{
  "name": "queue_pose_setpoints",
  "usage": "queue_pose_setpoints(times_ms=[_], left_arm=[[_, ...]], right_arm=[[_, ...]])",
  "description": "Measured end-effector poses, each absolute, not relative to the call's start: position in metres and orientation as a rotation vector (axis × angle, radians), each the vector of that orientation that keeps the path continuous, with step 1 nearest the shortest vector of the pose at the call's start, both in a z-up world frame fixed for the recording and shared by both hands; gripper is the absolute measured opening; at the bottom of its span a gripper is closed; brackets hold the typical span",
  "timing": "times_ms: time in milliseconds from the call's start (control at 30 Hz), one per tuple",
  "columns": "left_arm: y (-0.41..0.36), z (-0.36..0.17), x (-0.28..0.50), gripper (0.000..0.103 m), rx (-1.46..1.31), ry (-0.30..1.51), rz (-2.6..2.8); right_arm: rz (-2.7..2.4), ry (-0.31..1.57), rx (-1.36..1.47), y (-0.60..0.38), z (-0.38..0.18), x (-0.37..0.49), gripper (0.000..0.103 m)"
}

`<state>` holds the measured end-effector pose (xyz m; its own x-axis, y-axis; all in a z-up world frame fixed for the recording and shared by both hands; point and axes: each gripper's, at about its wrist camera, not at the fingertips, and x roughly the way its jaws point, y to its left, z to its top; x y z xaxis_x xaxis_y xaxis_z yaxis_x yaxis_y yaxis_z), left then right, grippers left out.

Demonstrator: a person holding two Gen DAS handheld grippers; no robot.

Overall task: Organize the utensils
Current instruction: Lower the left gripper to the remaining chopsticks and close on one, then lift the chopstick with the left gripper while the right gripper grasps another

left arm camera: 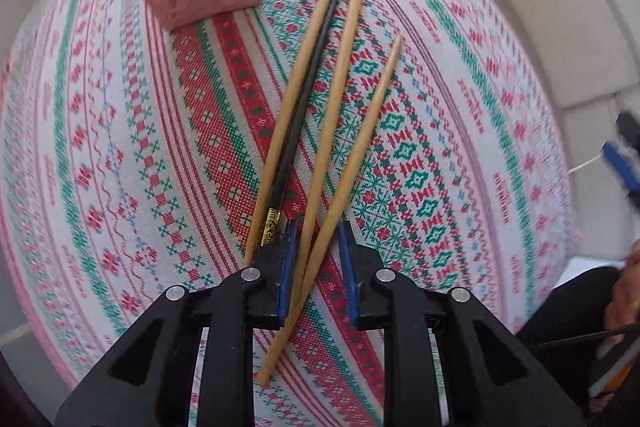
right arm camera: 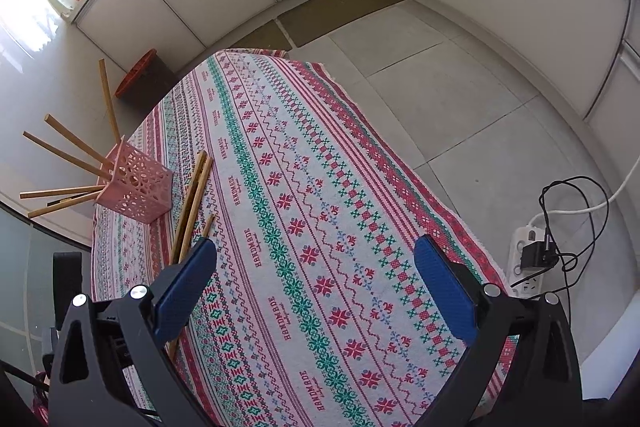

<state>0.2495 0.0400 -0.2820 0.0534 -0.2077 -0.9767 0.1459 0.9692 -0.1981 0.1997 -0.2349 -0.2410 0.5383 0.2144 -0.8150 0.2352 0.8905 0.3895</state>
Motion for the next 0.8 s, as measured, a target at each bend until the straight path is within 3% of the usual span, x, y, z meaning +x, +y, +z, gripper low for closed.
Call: queue_pose_setpoints(times_ms=[67, 400, 533, 800], left_arm=[[0.060, -0.285, 0.252, 0.028, -0.193, 1.533, -0.315], [0.121, -0.298, 0.243, 0.026, -0.519, 1.563, -0.267], [0.138, -0.296, 0.244, 0.018, -0.496, 1.552, -0.225], [0.110, -0.282, 0.244, 0.012, -0.317, 1.531, -0.198]], right_arm=[[-0.013, 1.010, 0.496, -0.235, -0.241, 0.199, 0.096], [-0.011, 1.014, 0.484, -0.232, -0.241, 0.199, 0.096], [-0.014, 1.024, 0.495, -0.233, -0.243, 0.200, 0.096], [-0.007, 1.031, 0.462, -0.227, -0.245, 0.202, 0.096]])
